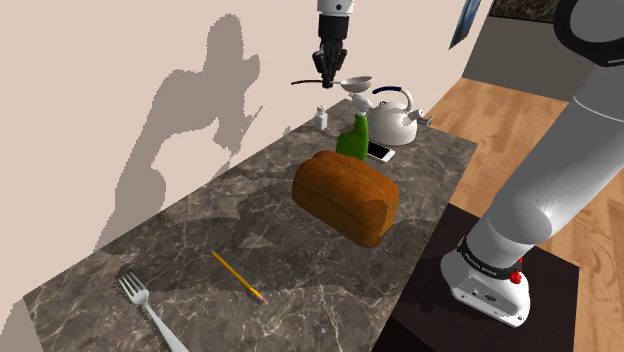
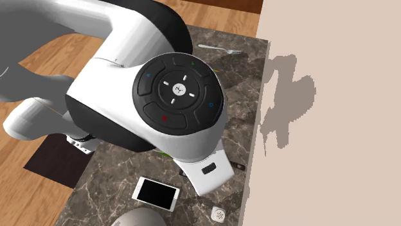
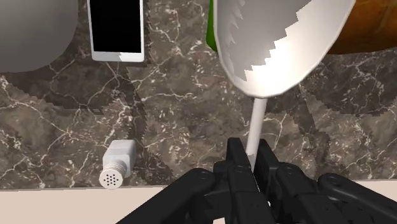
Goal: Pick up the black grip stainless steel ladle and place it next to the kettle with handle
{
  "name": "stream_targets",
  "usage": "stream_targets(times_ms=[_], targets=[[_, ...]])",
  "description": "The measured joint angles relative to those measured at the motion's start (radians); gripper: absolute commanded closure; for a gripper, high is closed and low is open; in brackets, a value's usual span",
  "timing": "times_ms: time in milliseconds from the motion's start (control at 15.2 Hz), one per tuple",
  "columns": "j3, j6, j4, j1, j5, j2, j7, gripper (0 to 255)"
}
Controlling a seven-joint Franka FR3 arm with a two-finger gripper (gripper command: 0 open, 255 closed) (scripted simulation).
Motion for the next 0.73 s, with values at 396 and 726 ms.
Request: stream_targets(times_ms=[396, 726], targets=[[0.000, 0.081, -0.083, 0.000, 0.001, -0.003, -0.009, 255], [0.001, 0.149, -0.152, 0.001, 0.003, -0.004, -0.015, 255]])
